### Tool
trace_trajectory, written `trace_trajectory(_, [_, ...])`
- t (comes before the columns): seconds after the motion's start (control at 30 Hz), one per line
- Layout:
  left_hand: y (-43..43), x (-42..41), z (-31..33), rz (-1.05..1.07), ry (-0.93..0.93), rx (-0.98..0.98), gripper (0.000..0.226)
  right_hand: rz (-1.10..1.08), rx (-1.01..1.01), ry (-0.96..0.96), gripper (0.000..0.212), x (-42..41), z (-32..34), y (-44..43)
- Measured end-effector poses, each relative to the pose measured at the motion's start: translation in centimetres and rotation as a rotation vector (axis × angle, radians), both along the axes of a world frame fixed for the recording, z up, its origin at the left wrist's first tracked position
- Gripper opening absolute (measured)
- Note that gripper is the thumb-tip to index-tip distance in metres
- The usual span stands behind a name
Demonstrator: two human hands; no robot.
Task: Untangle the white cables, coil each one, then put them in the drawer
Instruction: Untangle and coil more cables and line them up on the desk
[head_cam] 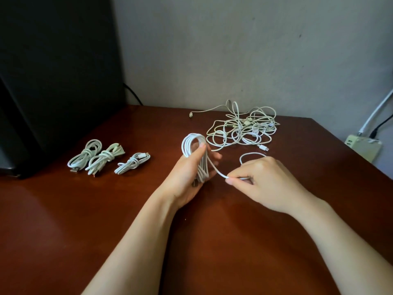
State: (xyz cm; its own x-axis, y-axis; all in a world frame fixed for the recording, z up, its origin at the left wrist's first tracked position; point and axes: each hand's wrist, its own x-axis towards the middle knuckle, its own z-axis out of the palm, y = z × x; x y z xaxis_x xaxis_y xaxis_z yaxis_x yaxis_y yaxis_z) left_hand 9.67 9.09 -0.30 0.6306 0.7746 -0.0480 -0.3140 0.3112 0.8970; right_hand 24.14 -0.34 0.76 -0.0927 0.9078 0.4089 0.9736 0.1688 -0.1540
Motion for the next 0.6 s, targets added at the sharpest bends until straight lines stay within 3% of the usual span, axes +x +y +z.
trace_trajectory(0.13, [0.1, -0.1, 0.2, -0.059, -0.227, -0.17, 0.022, 0.03, -0.082, 0.04, 0.017, -0.3, -0.2, 0.0])
trace_trajectory(0.27, [1.3, -0.8, 0.5, 0.094, -0.574, -0.441, 0.026, 0.033, -0.05, 0.179, 0.01, -0.3, -0.4, 0.2])
trace_trajectory(0.33, [2.0, -1.3, 0.5, 0.2, -0.656, -0.496, 0.029, -0.007, -0.033, 0.267, 0.015, 0.3, -0.4, 0.3])
trace_trajectory(0.47, [2.2, -1.4, 0.1, 0.314, -0.503, -0.39, 0.03, -0.05, 0.042, 0.27, 0.015, 1.1, -0.4, 0.4])
trace_trajectory(0.6, [1.7, -0.1, -0.8, 0.378, -0.033, 0.044, 0.024, 0.041, 0.169, 0.277, 0.023, 0.9, -0.1, 0.3])
